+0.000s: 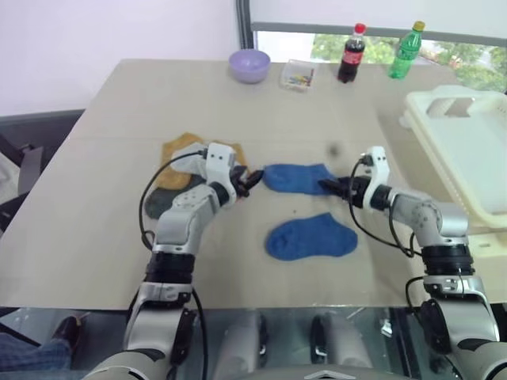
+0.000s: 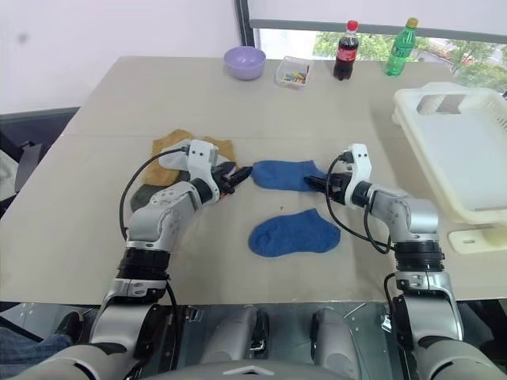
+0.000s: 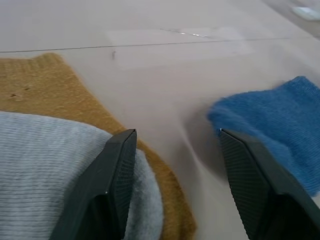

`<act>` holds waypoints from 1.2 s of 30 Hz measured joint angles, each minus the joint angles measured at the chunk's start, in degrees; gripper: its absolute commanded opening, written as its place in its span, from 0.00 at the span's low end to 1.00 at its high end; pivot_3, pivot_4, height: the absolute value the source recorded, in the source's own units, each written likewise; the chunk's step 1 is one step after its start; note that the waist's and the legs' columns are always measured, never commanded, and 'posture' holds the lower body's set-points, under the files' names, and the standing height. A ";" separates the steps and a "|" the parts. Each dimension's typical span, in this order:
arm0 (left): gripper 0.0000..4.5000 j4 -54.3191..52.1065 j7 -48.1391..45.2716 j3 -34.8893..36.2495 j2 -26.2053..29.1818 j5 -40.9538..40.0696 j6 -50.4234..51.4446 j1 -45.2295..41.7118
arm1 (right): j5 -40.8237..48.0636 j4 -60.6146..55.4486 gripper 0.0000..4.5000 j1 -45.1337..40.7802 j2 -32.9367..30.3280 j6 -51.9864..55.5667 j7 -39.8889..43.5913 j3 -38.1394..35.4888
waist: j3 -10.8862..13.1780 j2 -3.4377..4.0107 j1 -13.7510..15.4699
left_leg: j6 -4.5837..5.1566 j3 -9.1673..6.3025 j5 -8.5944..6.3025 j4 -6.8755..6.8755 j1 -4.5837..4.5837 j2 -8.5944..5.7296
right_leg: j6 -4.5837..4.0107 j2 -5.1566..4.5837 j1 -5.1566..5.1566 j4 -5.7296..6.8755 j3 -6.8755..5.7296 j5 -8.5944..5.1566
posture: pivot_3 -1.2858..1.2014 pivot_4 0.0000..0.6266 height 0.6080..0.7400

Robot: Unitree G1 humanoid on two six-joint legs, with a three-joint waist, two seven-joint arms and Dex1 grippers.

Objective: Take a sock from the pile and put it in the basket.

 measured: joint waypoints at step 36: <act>0.44 9.02 -2.09 -4.37 -4.15 0.05 2.64 -7.86 | -5.56 -2.58 0.00 3.02 -9.22 -4.94 7.68 5.86 | 0.02 -0.03 0.30 | 0.01 0.01 -0.01 -0.01 -0.04 -0.05 | 0.01 -0.04 -0.01 -0.08 0.01 0.00 | 0.52 0.24 0.95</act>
